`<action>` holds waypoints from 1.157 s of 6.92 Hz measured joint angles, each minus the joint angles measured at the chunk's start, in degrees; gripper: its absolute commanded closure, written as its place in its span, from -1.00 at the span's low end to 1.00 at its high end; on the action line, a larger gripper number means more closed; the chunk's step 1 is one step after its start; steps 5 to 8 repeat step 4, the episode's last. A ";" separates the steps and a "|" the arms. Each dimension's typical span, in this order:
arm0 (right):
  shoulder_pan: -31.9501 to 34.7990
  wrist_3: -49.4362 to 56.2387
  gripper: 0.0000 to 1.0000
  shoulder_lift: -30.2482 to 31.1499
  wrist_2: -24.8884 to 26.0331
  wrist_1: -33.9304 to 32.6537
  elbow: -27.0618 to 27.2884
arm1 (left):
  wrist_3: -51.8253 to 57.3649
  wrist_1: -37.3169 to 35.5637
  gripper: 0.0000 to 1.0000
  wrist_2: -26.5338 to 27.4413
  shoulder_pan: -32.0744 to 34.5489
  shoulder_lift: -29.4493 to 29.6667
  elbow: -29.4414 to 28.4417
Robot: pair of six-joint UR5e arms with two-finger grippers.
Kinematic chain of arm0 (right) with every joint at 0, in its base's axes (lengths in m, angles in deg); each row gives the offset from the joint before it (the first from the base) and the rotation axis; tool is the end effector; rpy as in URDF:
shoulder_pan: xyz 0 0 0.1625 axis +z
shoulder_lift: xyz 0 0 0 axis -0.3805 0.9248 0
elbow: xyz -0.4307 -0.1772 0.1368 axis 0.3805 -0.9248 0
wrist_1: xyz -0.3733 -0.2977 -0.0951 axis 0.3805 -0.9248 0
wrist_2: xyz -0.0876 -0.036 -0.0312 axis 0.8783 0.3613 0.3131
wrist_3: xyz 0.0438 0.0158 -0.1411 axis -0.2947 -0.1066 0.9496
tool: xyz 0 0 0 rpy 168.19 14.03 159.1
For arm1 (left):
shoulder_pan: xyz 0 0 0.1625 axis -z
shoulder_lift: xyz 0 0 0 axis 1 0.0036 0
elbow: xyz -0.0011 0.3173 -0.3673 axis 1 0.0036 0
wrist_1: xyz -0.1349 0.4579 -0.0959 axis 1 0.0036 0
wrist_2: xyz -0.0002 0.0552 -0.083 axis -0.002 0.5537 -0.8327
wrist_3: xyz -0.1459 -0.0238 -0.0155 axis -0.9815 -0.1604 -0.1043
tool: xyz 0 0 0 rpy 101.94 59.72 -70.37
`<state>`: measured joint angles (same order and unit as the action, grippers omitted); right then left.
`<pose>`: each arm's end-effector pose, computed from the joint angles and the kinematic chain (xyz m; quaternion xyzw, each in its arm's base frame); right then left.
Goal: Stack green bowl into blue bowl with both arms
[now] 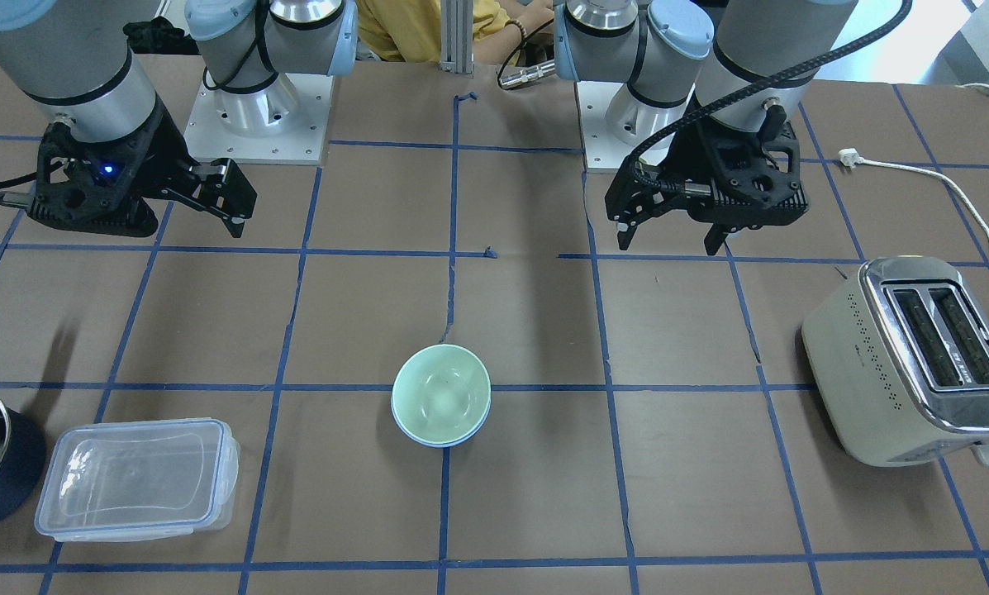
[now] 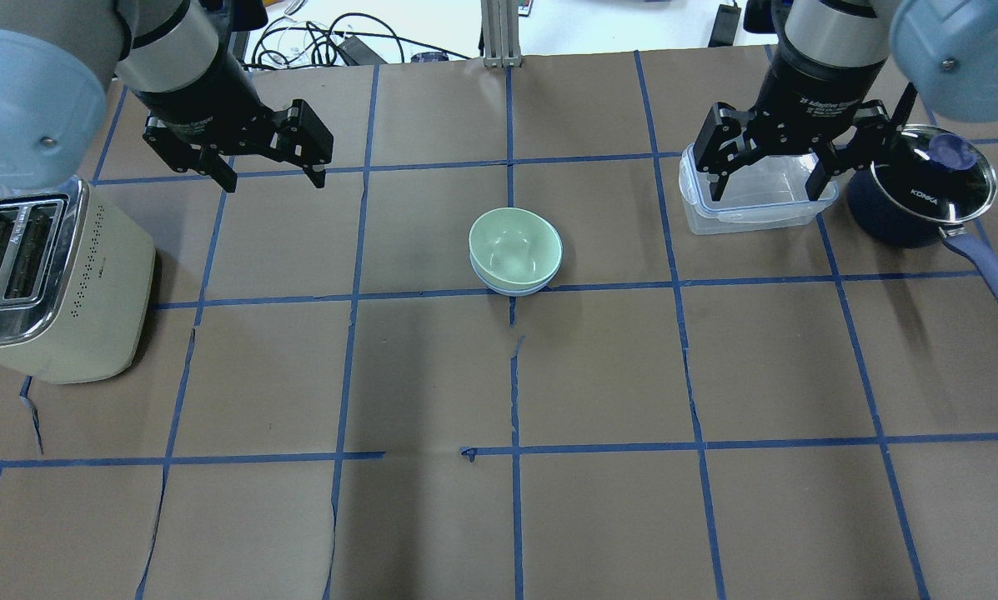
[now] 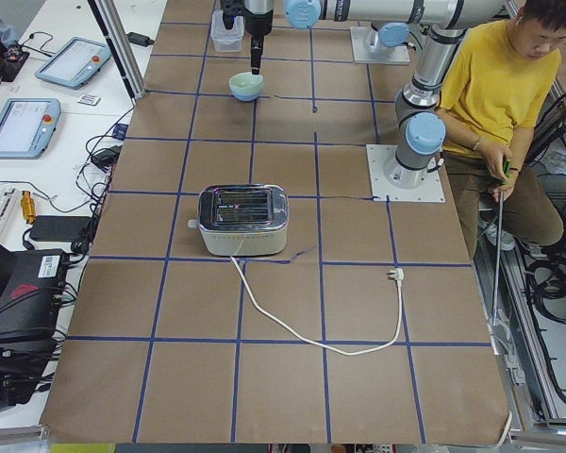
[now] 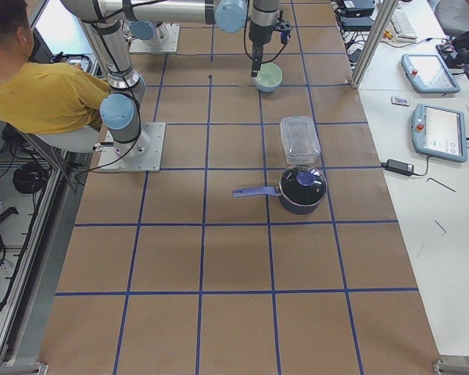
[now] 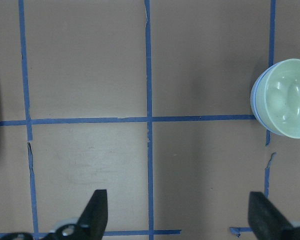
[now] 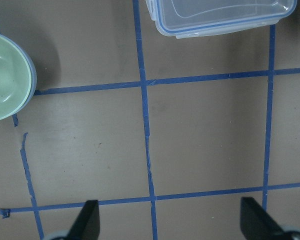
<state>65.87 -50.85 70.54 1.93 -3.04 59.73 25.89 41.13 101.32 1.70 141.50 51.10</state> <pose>0.1123 -0.5861 0.4840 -0.0371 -0.9985 -0.0383 0.0103 -0.1474 -0.5908 0.4972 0.0022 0.9997 -0.0232 0.0035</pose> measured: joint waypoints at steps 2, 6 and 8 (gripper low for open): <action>-0.05 -0.02 -1.00 0.57 -0.42 -0.02 -0.09 | -0.12 0.04 -1.00 -0.07 0.05 -0.07 0.04; 0.00 -0.03 -1.00 0.62 -0.62 -0.44 -0.07 | -0.17 0.05 -1.00 -0.02 0.08 -0.05 0.12; 0.00 -0.03 -1.00 0.62 -0.62 -0.44 -0.07 | -0.17 0.05 -1.00 -0.02 0.08 -0.05 0.12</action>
